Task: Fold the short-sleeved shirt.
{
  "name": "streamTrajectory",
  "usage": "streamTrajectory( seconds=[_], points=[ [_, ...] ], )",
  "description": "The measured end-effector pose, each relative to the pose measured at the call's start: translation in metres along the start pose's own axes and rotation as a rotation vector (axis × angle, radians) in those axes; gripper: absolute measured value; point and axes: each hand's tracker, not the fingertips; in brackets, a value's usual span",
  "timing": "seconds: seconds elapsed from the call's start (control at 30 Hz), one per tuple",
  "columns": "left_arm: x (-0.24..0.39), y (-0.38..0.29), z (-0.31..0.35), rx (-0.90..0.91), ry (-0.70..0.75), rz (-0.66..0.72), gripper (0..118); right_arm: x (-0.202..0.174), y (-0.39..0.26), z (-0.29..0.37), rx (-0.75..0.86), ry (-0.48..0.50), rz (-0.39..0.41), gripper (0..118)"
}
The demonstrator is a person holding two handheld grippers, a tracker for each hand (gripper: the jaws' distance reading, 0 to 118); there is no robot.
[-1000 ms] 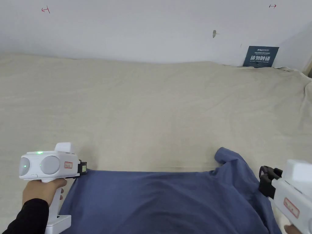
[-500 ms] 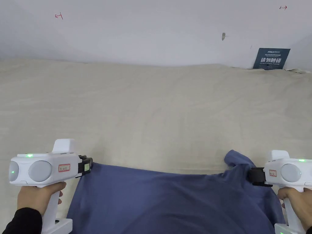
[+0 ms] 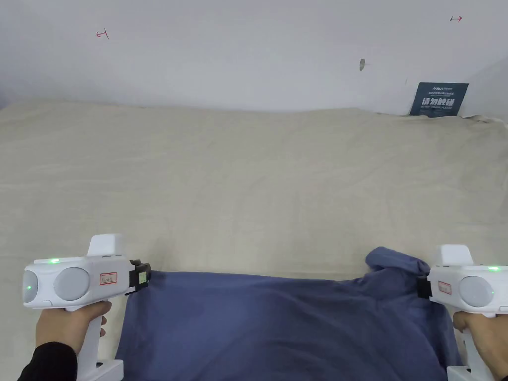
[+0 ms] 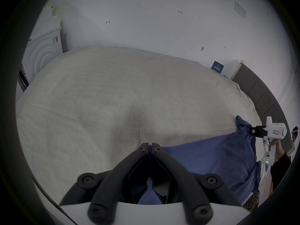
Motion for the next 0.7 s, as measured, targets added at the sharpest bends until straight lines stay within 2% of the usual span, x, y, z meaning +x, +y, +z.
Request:
streamTrajectory(
  seconds=[0.2,0.37,0.7],
  points=[
    [0.002,-0.012,0.032,0.026,0.027,0.013,0,0.012,-0.012,0.095,0.145,0.09,-0.003,0],
    [0.001,-0.032,0.069,0.051,0.037,0.016,0,0.033,-0.044,0.153,0.199,0.146,0.004,0],
    [-0.013,-0.112,0.125,0.034,0.04,0.003,0,0.046,-0.141,0.211,0.181,0.193,-0.036,0]
  ],
)
